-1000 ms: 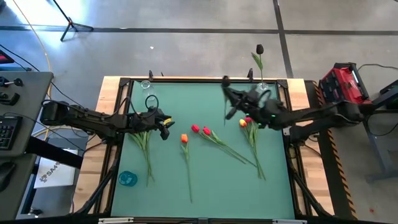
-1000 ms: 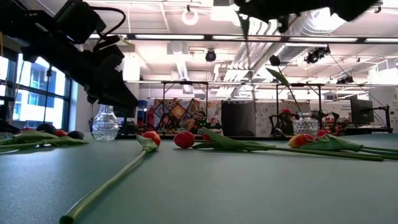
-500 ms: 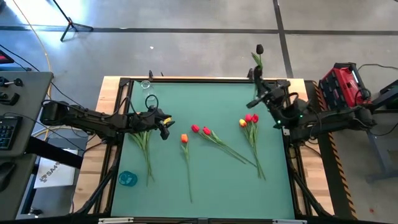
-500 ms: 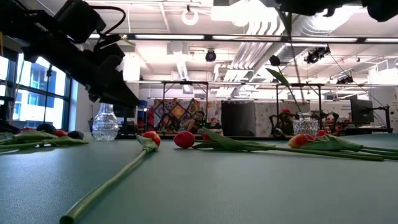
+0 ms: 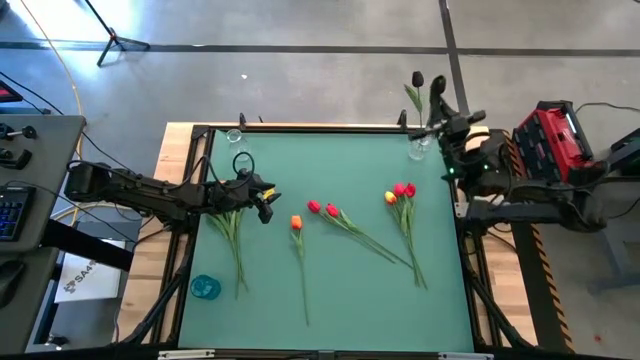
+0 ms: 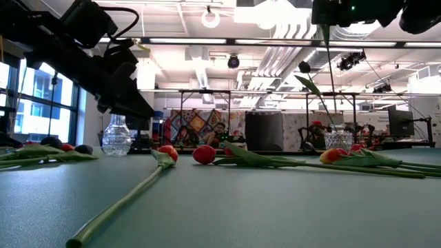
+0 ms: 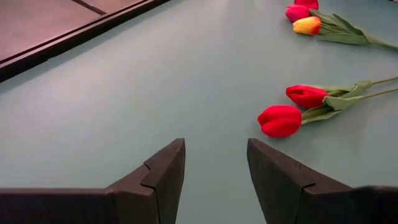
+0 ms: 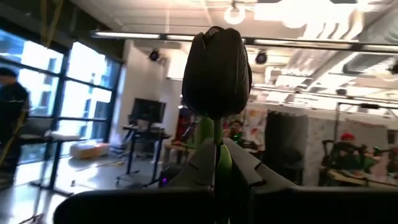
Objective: Sort flowers into vase by color
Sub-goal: Put the black tulip into the right transparent vase
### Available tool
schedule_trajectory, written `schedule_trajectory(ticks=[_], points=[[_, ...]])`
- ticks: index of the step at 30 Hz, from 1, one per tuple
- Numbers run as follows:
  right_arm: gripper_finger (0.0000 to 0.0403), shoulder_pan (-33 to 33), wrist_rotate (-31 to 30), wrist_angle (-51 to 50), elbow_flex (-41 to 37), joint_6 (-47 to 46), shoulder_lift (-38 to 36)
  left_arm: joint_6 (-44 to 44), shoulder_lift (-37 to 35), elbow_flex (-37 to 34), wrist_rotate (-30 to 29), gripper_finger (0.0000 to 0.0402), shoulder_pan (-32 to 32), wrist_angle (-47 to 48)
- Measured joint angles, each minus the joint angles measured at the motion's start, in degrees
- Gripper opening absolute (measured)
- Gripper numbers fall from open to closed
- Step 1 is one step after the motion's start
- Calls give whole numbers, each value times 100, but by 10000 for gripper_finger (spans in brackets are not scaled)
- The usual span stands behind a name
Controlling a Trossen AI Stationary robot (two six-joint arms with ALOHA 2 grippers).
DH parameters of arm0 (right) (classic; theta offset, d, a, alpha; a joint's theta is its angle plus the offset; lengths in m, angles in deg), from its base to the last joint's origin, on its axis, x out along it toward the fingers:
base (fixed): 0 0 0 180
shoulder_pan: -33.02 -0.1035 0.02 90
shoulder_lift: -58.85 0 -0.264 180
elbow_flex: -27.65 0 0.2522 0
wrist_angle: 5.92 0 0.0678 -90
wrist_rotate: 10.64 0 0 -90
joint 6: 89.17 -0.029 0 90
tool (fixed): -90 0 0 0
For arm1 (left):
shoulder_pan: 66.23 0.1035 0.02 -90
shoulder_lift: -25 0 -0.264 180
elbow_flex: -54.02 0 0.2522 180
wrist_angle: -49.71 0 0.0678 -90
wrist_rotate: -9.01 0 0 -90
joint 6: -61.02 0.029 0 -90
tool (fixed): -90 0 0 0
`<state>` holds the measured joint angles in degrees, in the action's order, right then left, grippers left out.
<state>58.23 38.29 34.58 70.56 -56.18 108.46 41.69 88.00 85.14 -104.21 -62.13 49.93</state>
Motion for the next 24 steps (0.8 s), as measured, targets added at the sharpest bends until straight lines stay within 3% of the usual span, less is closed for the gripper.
schedule_trajectory(ticks=[8,24], points=[[0,1108,690,2,2,-619,470,49,0,0,-6,163,0,29],[0,1785,806,-50,2,-781,858,164,0,0,-19,163,-2,44]])
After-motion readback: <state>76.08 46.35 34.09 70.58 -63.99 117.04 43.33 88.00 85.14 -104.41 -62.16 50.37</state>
